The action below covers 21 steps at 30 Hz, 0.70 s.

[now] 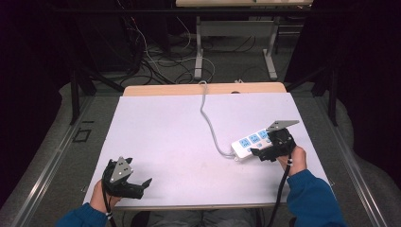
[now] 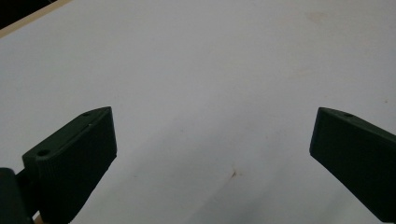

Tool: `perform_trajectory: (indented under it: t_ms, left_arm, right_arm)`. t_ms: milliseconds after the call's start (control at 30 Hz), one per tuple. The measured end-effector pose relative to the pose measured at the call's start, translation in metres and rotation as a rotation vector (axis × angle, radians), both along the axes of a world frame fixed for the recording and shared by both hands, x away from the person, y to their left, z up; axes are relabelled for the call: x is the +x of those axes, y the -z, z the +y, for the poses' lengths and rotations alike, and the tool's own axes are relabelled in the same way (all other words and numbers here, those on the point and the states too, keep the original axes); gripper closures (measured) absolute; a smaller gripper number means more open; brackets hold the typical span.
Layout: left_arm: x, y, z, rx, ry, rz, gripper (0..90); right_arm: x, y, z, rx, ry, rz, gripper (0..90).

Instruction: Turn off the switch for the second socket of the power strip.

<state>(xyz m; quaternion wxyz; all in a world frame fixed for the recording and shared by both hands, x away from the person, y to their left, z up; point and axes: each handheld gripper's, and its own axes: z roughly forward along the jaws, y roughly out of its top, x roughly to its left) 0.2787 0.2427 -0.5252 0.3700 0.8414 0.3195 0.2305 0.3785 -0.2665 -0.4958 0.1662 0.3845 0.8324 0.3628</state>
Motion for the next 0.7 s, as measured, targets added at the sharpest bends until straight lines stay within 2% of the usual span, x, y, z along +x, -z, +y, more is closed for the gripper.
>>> perform_trajectory:
  t_ms: [267,333,433,600,700]
  left_arm:
    - [0.0,0.0,0.0,-0.002,-0.002,0.001,0.5]
    - [0.001,0.0,0.001,0.008,-0.003,-0.011,0.5]
    - [0.0,0.001,0.0,-0.009,-0.005,0.002,0.5]
    - [0.0,-0.001,0.001,0.008,0.0,-0.011,0.4]
    - [0.0,0.0,0.0,-0.004,-0.004,-0.003,0.4]
  right_arm:
    - [0.008,0.002,-0.002,0.01,0.014,0.013,0.1]
    - [0.01,0.002,-0.003,0.008,0.013,0.014,0.0]
    - [0.012,0.002,-0.003,0.012,0.017,0.019,0.0]
    - [0.018,0.004,-0.005,0.018,0.021,0.021,0.0]
    - [0.019,0.005,-0.006,0.022,0.025,0.022,0.0]
